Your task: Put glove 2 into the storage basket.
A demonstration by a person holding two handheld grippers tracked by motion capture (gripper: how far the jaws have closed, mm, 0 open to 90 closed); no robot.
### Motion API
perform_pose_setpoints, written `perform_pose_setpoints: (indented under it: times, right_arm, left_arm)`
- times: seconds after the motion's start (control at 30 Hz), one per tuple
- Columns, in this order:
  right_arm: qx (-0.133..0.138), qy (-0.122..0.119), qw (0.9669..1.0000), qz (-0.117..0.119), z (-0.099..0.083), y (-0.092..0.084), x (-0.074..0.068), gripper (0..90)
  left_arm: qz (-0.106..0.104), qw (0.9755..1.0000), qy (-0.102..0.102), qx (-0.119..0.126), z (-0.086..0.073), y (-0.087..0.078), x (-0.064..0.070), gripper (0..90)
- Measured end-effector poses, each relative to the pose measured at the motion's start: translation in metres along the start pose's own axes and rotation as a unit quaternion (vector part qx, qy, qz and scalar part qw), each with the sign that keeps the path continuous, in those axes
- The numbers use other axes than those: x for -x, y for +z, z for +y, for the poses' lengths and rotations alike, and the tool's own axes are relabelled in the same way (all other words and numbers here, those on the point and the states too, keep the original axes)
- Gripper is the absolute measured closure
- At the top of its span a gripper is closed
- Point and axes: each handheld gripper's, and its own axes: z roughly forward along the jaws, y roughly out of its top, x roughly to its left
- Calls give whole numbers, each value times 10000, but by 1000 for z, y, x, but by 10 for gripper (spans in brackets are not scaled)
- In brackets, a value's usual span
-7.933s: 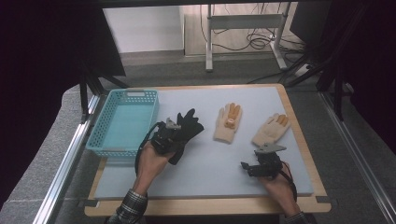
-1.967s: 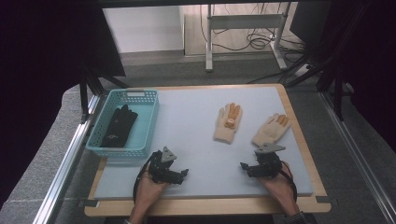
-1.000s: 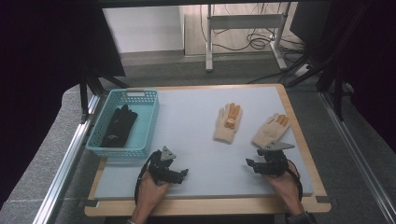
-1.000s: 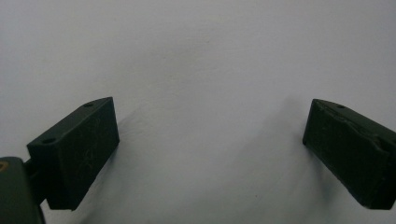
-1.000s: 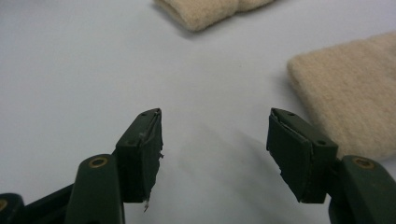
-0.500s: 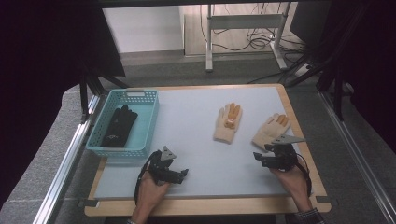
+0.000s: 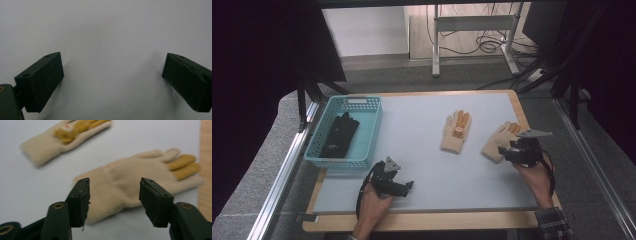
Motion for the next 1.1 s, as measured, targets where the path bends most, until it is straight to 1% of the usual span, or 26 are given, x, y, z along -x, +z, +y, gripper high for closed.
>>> perform_pose_setpoints:
  times: [0.03,0.07,0.1,0.2,0.3,0.4,0.47,0.5,0.53,0.57,0.6,0.63,0.67,0.8,0.83,0.9,0.93,0.97,1.03,1.1]
  right_arm:
    - [6,44,10000,-70,3,3,4,338]
    - [-1,132,9998,-126,8,11,11,286]
    - [-1,132,9998,-126,8,11,11,286]
    - [-34,228,9996,-137,14,25,19,242]
    - [-154,200,9996,-161,17,41,21,217]
    - [-292,115,9991,-299,18,56,23,213]
    - [-373,76,9987,-334,17,64,23,223]
    - [-420,21,9984,-385,16,67,23,252]
    - [-471,-97,9978,-450,14,70,21,312]
    - [-477,-215,9974,-494,13,71,20,352]
    - [-459,-244,9974,-498,12,71,20,395]
    - [-456,-188,9975,-508,12,70,19,440]
    - [-450,-182,9973,-544,13,69,18,482]
    - [-374,-276,9971,-602,12,64,15,618]
    - [-337,-301,9972,-601,13,62,15,650]
    - [-242,-327,9976,-557,15,55,14,747]
    - [-186,-338,9980,-501,17,52,14,791]
    - [-164,-336,9981,-495,18,49,14,797]
    - [-172,-418,9976,-520,20,44,13,807]
    - [-98,-375,9982,-468,21,38,11,811]
  left_arm:
    - [-1,10000,-2,1,0,0,0,38]
    - [-1,10000,-2,1,0,0,0,38]
    - [-1,10000,-2,1,0,0,0,38]
    - [-1,10000,-2,4,0,0,0,38]
    - [-1,10000,-1,4,0,0,0,38]
    - [0,10000,1,5,0,0,0,38]
    - [-1,10000,1,4,0,0,0,38]
    - [1,10000,-1,6,0,0,0,38]
    - [0,10000,1,6,0,0,0,38]
    - [1,10000,1,5,0,0,0,38]
    - [1,10000,2,5,0,0,0,38]
    - [1,10000,1,5,0,0,0,38]
    - [1,10000,0,6,0,0,0,38]
    - [2,10000,0,7,0,0,0,38]
    - [1,10000,0,6,0,0,0,38]
    - [1,10000,-1,7,0,0,0,38]
    - [1,10000,0,6,0,0,0,38]
    - [1,10000,-1,6,0,0,0,38]
    - [1,10000,0,5,0,0,0,38]
    - [1,10000,-1,5,0,0,0,38]
